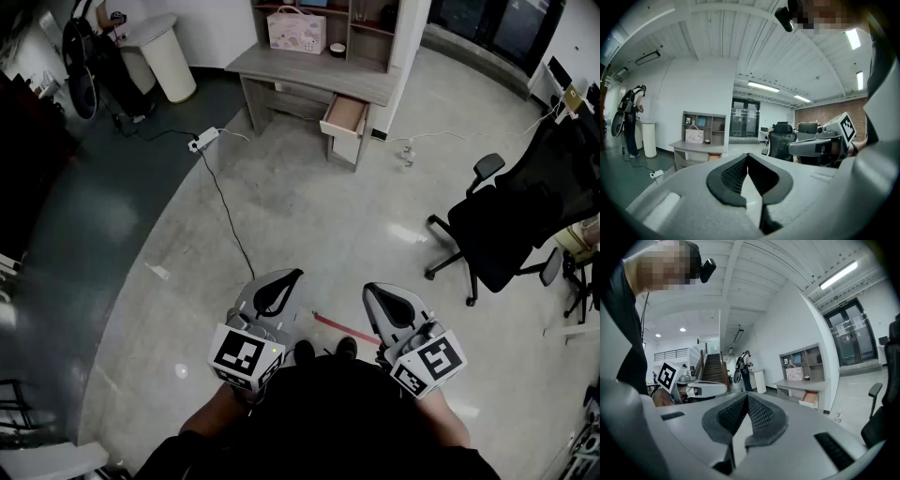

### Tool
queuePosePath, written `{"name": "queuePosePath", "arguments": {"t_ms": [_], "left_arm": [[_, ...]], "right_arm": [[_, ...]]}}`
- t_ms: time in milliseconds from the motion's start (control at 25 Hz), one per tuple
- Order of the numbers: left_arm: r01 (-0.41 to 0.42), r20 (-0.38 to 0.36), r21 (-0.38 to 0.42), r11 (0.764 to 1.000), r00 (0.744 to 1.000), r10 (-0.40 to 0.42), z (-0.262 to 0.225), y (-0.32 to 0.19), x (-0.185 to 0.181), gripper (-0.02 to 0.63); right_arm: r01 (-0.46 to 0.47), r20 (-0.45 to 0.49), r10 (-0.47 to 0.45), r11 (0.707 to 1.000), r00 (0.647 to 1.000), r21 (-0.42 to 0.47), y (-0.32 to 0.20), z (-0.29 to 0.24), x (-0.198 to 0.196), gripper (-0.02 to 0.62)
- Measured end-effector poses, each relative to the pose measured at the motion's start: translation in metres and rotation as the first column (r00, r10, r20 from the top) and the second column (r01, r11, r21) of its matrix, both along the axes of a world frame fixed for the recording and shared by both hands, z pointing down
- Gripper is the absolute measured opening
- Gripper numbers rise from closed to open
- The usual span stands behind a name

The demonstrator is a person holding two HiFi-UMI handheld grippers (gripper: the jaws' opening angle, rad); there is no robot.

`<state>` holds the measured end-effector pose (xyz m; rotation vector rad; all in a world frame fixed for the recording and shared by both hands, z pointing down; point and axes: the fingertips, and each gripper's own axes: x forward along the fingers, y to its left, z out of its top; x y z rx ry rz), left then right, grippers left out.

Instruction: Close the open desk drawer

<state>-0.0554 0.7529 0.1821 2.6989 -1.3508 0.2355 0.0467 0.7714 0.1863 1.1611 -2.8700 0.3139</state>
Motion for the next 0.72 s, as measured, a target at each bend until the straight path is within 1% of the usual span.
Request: {"name": "queuePosePath", "arguments": {"t_ms": [240,440,600,720], "left_arm": [[-0.002,-0.003,-0.010,1.000,1.000,0.002,0.003,-0.007,0.001,0.008],[0.010,0.000,-0.014,1.000,1.000,-0.010,0.006,-0.014,-0.012,0.008],[0.028,0.005,0.005,1.000,1.000,-0.028,0.004,-0.021,-0.026,0.008],[0.019,0.012,0.012,1.000,1.000,-0.019,0.007,-0.026,-0.034,0.008]], "right_arm": [[0.001,-0.004,-0.001,1.000,1.000,-0.008,-0.008,0.002,0.001,0.011],[-0.011,-0.002,0.011,1.000,1.000,-0.015,-0.016,0.005,-0.002,0.011],[-0.032,0.044,0.033,0.999,0.998,-0.008,-0.023,0.006,-0.006,0.011],[-0.064,0.100,0.068,0.997,0.993,-0.041,-0.033,0.013,-0.005,0.011]]}}
